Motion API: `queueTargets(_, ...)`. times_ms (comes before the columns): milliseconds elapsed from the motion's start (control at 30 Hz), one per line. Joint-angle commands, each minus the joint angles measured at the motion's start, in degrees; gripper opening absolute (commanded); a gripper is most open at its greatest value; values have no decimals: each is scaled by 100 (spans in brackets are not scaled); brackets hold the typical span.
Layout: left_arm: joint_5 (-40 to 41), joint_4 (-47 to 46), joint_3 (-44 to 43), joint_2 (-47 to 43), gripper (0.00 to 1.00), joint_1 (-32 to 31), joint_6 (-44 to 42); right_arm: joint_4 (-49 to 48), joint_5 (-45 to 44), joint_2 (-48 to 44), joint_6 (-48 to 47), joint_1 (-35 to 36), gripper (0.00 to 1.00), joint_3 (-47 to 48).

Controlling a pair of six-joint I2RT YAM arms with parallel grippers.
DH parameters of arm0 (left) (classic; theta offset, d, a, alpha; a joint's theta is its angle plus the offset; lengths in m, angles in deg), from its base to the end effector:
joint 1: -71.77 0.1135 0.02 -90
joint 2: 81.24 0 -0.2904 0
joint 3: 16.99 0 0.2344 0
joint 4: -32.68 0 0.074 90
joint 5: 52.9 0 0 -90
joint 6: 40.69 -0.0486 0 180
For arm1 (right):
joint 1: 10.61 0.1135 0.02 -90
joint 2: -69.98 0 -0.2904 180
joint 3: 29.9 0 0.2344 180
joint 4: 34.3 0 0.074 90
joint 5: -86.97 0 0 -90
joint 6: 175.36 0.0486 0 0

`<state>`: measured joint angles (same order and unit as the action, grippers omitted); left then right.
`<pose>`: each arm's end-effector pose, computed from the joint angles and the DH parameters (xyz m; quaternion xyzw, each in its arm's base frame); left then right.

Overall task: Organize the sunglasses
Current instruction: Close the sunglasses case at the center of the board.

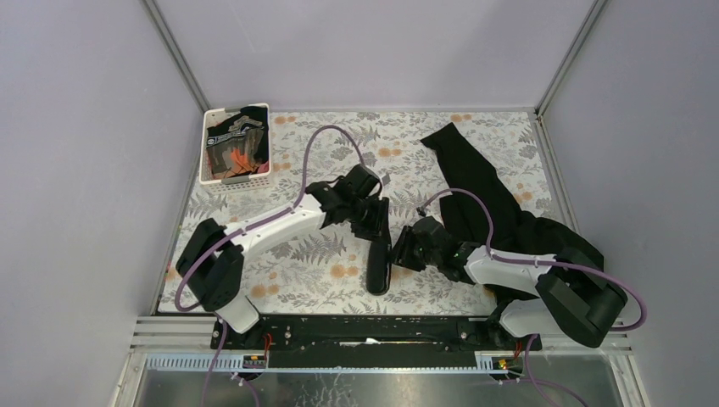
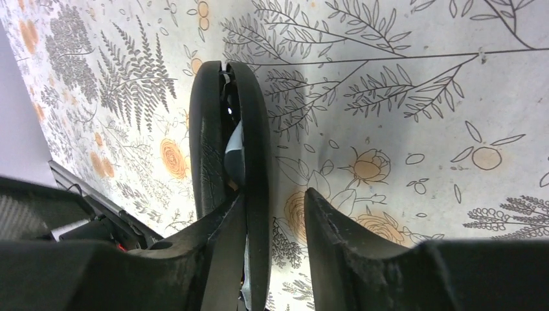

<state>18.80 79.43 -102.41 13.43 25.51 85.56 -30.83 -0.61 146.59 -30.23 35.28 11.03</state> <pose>0.2256 -0.2578 0.2657 0.1287 0.9365 -0.3047 0.1167 0.1643 0.1725 0.1819 0.0637 0.9007 0.3434 0.2582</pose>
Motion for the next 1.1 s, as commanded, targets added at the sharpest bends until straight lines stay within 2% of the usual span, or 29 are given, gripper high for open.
queueTargets(0,219,-232,379,-384,42,198,88,114,-159,-201,-89,61,46,202)
queueTargets(100,211,-295,595,-484,48,197,162,173,-181,-223,-80,57,46,177)
queueTargets(267,345,-463,952,-652,50,201,355,706,-726,-737,-184,58,44,164)
queueTargets(433,597,-355,971,-582,48,200,366,1666,-1054,-1116,-567,58,15,399)
queueTargets(500,575,-361,943,-513,47,197,357,1746,-967,-1169,-641,56,3,432)
queueTargets(533,520,-396,939,-489,47,196,361,1719,-896,-1196,-637,57,0,407)
queueTargets(667,204,-759,1127,-540,51,182,490,1370,-784,-1292,-391,52,0,186)
queueTargets(833,155,-960,1339,-588,68,105,593,644,-593,-1088,-86,54,0,-3)
queueTargets(967,237,-969,1363,-576,71,91,577,381,-459,-547,-71,55,11,194)
queueTargets(1067,231,-1025,1421,-485,71,38,571,131,-396,-170,-6,55,13,280)
